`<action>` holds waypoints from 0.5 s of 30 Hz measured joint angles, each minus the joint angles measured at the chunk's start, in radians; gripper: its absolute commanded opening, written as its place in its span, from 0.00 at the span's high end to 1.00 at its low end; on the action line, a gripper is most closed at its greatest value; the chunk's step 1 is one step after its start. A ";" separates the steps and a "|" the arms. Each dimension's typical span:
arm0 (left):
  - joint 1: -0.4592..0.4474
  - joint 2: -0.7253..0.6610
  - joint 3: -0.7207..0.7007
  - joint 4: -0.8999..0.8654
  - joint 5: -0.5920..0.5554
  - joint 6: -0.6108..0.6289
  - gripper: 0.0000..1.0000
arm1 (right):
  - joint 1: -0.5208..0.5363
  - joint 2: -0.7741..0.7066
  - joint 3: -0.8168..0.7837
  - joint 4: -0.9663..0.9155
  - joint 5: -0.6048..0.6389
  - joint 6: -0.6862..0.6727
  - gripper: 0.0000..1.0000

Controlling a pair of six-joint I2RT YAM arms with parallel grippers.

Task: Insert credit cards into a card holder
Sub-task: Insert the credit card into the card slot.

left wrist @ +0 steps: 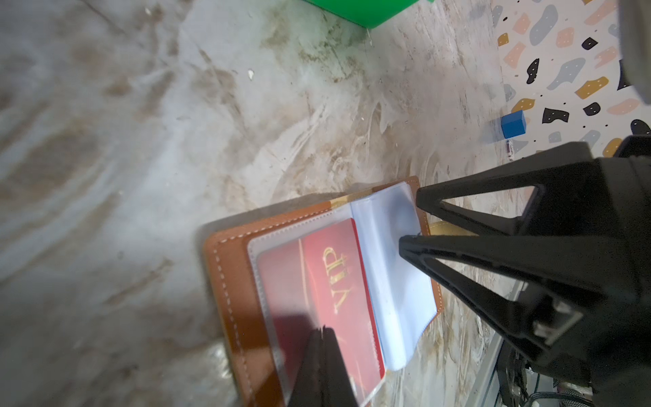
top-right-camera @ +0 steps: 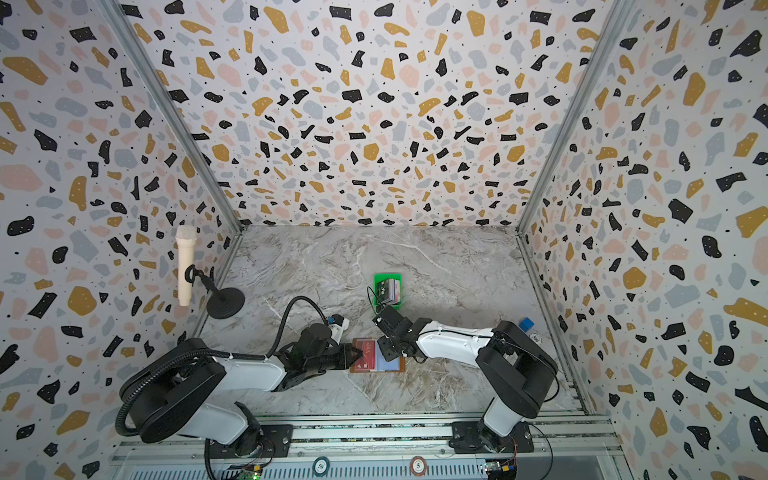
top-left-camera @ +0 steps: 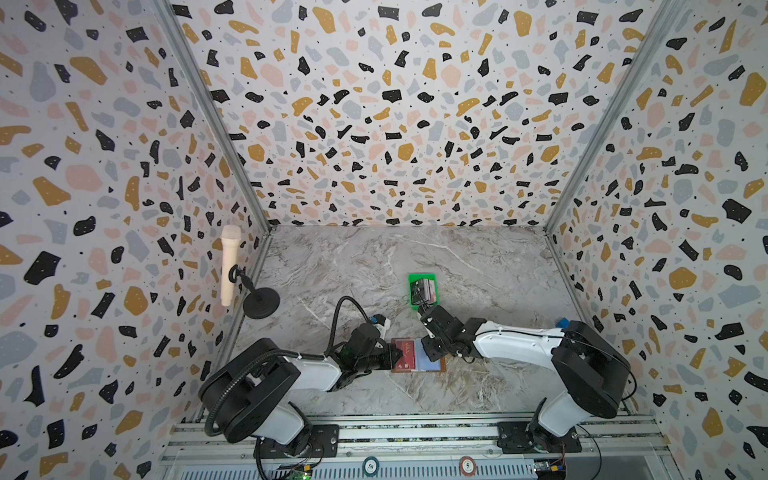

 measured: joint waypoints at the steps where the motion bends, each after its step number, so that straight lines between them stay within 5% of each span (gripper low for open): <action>1: 0.000 0.000 0.000 0.000 0.000 0.000 1.00 | 0.004 0.000 0.004 -0.001 0.000 0.000 0.57; 15: 0.000 0.000 -0.002 0.003 0.000 0.000 1.00 | 0.009 0.032 0.000 0.011 0.008 0.012 0.61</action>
